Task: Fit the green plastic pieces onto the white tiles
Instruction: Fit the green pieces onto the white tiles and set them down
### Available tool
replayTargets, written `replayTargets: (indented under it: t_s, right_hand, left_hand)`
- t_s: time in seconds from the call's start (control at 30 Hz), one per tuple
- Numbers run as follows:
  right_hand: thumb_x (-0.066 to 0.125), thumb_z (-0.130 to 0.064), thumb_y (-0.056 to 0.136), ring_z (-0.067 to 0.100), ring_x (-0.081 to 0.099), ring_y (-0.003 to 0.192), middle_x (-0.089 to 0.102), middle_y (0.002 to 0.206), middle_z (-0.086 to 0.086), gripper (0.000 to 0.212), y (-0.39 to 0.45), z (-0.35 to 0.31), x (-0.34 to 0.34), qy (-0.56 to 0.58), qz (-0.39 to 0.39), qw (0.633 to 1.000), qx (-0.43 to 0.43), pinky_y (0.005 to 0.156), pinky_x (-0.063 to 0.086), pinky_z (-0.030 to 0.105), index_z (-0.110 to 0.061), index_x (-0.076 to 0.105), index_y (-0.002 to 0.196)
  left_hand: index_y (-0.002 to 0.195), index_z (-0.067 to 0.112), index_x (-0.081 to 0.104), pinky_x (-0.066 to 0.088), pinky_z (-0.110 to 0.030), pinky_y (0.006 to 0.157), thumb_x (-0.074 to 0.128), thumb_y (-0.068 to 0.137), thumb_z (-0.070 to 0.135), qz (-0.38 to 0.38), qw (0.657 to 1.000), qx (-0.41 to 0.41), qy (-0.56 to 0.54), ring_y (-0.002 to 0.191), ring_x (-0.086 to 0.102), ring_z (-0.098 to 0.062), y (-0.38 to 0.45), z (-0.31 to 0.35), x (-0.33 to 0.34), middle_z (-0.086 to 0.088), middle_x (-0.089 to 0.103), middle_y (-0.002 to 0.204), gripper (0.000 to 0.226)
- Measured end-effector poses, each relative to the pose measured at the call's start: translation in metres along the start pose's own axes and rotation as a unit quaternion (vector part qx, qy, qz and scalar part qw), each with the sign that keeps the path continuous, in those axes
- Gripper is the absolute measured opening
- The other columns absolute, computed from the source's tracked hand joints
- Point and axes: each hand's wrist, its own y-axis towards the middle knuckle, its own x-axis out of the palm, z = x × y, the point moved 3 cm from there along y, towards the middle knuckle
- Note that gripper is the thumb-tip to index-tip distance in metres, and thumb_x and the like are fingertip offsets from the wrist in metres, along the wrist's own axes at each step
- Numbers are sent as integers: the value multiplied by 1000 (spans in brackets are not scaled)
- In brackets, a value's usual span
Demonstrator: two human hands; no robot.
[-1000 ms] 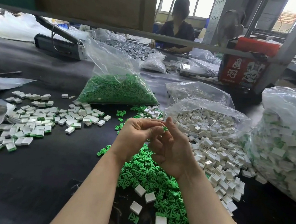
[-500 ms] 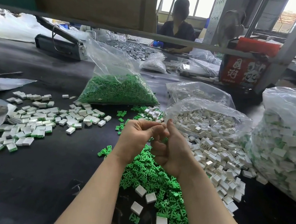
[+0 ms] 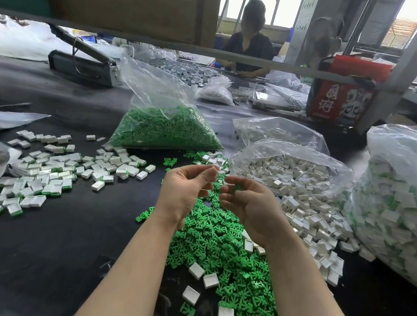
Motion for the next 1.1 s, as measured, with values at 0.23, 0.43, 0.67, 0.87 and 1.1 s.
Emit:
replayTargets:
  t_s: [0.23, 0.43, 0.67, 0.87, 1.1]
  right_hand:
    - [38, 8, 97, 16, 62, 69, 71, 87, 10, 35, -5, -7, 6, -3, -46, 997, -67, 64, 53, 26, -7, 59, 121]
    - [38, 9, 98, 23, 56, 66, 71, 79, 13, 17, -6, -9, 4, -3, -13, 994, -109, 62, 41, 35, -7, 42, 104]
    - [58, 2, 92, 17, 61, 75, 66, 84, 8, 11, -6, -13, -1, -17, 49, 985, -164, 63, 50, 25, -7, 62, 97]
    - [66, 0, 87, 10, 62, 72, 70, 81, -2, 12, -8, -14, -1, -64, 73, 970, -222, 62, 51, 20, -10, 69, 93]
    - [66, -1, 87, 5, 67, 74, 72, 83, -1, 13, -10, -14, 1, -112, 75, 954, -266, 66, 51, 15, -10, 70, 95]
  left_hand:
    - [92, 15, 73, 52, -18, 58, 77, 67, 30, 13, 999, 4, -36, 64, 65, -8, 3, 0, -2, -1, 74, 75, 29]
    - [89, 15, 72, 54, -19, 63, 79, 65, 28, -6, 999, 15, -40, 70, 67, -11, 2, 2, -1, -3, 74, 78, 28]
    - [87, 13, 76, 57, -21, 68, 77, 67, 18, -28, 998, 13, -54, 72, 68, -12, 1, 3, 2, -5, 75, 81, 21]
    - [89, 12, 75, 57, -22, 69, 78, 68, 20, -45, 998, 36, -5, 74, 67, -15, -2, 4, 5, -5, 75, 81, 22]
    - [89, 11, 75, 55, -21, 67, 79, 72, 19, -56, 997, 51, 22, 72, 68, -16, -3, 5, 8, -8, 75, 80, 20]
